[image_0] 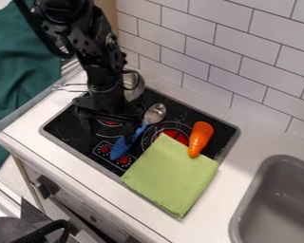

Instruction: Put the blue fork to the left side of the stove

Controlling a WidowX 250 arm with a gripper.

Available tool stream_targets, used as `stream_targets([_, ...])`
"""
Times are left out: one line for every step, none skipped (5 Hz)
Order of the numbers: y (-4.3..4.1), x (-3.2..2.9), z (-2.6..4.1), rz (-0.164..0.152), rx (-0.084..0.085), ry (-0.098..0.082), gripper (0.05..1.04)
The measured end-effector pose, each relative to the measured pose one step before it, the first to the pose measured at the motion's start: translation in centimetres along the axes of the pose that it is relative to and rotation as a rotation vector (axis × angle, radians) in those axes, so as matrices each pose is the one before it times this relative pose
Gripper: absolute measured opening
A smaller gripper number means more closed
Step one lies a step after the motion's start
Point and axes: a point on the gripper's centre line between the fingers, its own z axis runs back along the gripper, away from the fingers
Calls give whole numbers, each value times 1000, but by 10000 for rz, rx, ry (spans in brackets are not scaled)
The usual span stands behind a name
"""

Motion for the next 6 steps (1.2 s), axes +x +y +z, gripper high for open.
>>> stream_targets([-179,-762,-39,-220,-28,92,1008])
stream_targets([-484,-314,1392,-222,204,-353,1008])
stream_targets([-395,141,1054,-135,144,-244,1008])
stream_targets([-865,-450,553,-225,-151,-139,1008])
stream_targets([-1469,54,-252,-509,-150,49,1008])
stream_targets([-459,295,-1810,-110,-200,508,1008])
